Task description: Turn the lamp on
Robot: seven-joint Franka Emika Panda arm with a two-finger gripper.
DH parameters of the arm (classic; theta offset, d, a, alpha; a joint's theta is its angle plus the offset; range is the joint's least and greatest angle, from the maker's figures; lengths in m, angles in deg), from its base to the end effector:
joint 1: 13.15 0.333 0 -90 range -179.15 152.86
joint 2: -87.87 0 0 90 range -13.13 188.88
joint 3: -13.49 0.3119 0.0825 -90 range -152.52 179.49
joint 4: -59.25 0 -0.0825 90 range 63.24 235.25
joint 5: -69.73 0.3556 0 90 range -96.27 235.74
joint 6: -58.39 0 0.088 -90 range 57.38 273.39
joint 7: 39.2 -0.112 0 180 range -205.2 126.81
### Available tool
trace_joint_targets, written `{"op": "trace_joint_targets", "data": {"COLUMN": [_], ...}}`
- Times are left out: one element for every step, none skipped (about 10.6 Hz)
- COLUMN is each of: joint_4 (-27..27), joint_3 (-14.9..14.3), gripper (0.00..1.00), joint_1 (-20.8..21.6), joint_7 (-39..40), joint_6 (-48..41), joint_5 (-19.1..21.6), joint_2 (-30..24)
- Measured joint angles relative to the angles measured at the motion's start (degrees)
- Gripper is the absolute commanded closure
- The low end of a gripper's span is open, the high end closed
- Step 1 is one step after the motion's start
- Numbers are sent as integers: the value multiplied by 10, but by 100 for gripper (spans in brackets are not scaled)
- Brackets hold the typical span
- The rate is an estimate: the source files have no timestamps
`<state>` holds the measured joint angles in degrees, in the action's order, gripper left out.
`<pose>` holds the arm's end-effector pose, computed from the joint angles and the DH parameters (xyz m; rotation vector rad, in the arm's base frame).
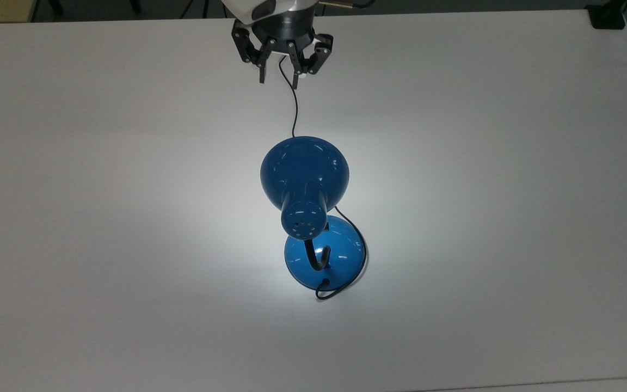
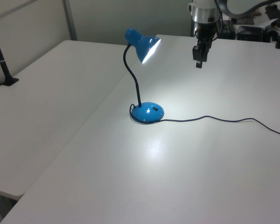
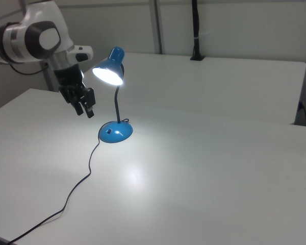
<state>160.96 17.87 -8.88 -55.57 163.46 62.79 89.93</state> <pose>0.5447 0.0719 0.5279 3.0297 -0.1586 0.0715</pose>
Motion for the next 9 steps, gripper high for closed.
{"op": "trace_joint_targets", "data": {"joint_4": [-6,-11,-14,-16,-17,-18,-20,-26,-35], "joint_3": [0,0,-1,-1,-1,-1,-3,-6,-9], "gripper": [0,0,0,0,0,0,0,0,0], "joint_1": [-8,-12,-15,-20,-23,-25,-26,-26,-26], "joint_7": [10,16,20,28,39,49,57,62,68], "joint_6": [-29,-41,-49,-57,-64,-67,-67,-70,-77], "joint_5": [3,4,4,4,4,4,4,4,4], "joint_2": [-6,-10,-14,-18,-23,-27,-29,-29,-29]}}
